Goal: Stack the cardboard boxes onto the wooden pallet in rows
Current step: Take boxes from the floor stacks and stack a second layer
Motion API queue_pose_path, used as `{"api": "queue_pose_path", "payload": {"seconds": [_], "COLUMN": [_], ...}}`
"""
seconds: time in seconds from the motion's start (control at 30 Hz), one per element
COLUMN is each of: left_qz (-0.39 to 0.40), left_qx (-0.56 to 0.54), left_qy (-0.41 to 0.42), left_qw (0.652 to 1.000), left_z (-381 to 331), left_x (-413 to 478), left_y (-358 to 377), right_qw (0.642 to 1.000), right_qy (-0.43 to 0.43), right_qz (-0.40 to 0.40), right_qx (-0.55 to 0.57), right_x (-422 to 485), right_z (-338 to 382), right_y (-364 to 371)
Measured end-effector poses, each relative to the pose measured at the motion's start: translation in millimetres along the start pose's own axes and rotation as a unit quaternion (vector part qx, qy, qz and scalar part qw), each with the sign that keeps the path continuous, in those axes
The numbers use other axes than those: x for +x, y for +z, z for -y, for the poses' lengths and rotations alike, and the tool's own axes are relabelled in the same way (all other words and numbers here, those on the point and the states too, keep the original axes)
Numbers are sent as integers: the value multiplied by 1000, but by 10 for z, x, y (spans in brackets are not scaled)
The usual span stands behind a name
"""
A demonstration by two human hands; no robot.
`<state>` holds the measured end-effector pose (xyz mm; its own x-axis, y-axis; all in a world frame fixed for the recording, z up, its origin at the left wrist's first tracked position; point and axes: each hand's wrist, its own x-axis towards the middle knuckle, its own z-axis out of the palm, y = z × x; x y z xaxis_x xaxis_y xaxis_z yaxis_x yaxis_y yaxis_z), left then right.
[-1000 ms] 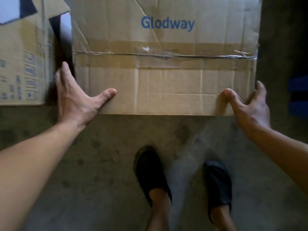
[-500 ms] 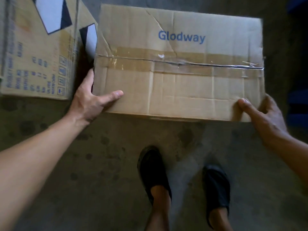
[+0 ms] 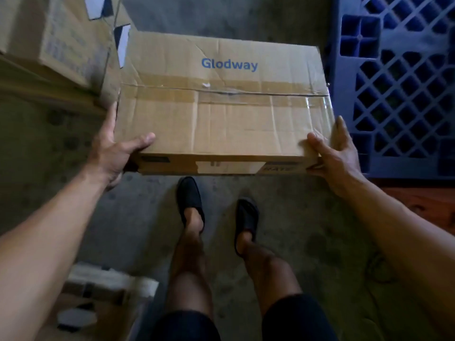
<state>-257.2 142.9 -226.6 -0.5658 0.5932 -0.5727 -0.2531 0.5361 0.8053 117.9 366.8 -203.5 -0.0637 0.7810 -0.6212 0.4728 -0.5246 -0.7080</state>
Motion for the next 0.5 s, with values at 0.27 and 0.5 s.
{"api": "queue_pose_path", "payload": {"seconds": [0.27, 0.5], "left_qz": [-107, -193], "left_qx": [-71, -143], "left_qy": [53, 89], "left_qw": [990, 967], "left_z": [-594, -637], "left_x": [-1865, -3391], "left_y": [-98, -323], "right_qw": [994, 965], "right_qy": [-80, -206], "right_qz": [78, 161], "right_qx": [5, -20], "right_x": [-1024, -1937], "right_z": [881, 1323], "right_y": [-824, -951]}}
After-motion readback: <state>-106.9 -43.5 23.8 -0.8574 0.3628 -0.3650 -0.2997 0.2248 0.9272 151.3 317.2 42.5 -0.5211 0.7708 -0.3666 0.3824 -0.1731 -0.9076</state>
